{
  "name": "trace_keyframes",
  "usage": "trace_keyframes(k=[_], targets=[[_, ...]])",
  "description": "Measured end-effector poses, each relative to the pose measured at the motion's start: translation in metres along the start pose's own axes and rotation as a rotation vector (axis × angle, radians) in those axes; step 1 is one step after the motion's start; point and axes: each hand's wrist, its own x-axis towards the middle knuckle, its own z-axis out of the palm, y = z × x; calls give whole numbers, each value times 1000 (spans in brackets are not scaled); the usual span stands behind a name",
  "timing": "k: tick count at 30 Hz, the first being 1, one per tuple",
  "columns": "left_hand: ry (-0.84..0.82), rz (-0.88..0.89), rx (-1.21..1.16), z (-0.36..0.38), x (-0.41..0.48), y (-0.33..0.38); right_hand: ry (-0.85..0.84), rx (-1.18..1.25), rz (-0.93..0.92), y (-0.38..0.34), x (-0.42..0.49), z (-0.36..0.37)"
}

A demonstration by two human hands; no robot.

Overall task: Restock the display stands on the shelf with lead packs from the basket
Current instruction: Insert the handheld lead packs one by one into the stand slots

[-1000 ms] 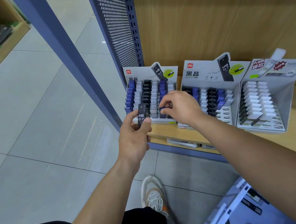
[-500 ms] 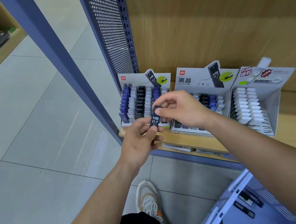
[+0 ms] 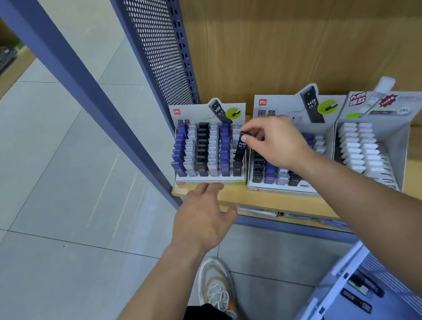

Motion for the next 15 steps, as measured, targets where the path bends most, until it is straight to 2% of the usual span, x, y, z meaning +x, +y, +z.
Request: trace_keyframes(k=[5, 15], targets=[[-6, 10, 11, 3, 1, 1, -81, -14, 53, 14, 0, 22], [-12, -2, -46, 9, 7, 1, -76, -30, 46, 31, 0, 18]])
